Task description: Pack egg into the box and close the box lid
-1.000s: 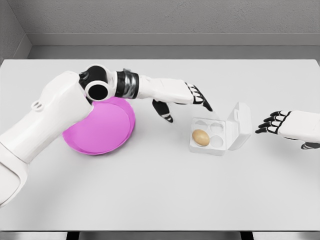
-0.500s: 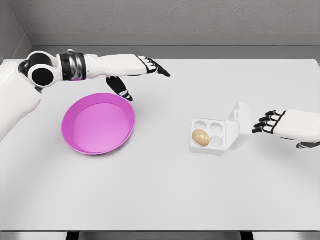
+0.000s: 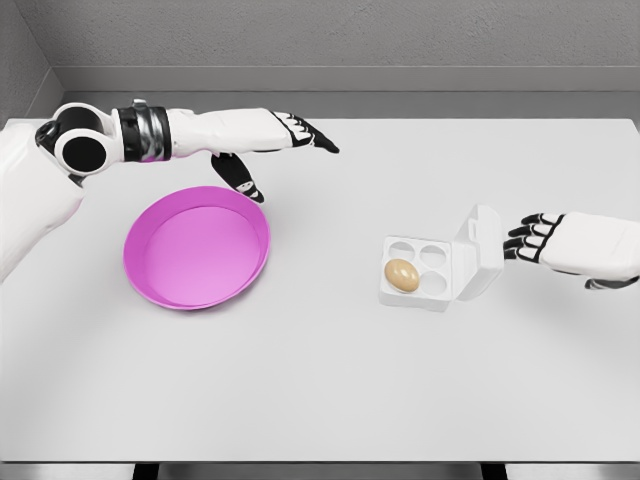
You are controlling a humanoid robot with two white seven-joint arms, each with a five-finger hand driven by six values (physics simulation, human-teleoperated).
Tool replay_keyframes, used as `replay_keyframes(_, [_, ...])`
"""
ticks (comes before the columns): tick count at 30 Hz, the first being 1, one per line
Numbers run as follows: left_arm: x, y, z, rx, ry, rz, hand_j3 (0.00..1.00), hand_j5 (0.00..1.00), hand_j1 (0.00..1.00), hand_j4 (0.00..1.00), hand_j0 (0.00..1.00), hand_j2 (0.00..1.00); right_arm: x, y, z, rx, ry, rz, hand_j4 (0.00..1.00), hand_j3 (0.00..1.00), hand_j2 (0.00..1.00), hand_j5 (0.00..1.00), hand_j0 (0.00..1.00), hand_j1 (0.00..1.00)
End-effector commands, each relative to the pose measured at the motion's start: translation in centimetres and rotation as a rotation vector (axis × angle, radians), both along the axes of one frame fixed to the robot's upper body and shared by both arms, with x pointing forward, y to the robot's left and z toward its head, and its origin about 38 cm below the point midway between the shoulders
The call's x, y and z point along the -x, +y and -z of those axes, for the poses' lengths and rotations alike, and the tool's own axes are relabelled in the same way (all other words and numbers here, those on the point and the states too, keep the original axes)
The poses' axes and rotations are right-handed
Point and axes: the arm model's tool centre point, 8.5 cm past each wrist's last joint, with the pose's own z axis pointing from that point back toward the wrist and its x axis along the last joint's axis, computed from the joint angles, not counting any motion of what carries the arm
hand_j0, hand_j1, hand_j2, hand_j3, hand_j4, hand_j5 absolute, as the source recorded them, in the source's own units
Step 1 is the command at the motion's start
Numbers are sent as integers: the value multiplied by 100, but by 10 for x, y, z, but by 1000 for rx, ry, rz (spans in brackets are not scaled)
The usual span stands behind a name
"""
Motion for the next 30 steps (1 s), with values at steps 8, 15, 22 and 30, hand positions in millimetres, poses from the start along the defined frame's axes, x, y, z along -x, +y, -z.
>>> replay_keyframes(8, [0,1,0,6,4,-5,100,100,100,100,100,100,-4,18,6,-7,18,-48,100,100,100,100,100,100])
replay_keyframes(15, [0,2,0,6,5,-6,100,100,100,100,100,100,-10,50,16,-22,39,-130,100,100,100,100,100,100])
replay_keyframes(22, [-2,0,3,13,17,-10,100,100,100,100,100,100,-24,44,-17,-16,-48,-113,100,100,100,100,100,100])
replay_keyframes(30, [-2,-2,4,14,19,-7,100,100,100,100,100,100,-29,16,-36,-33,-91,-30,100,100,100,100,100,100])
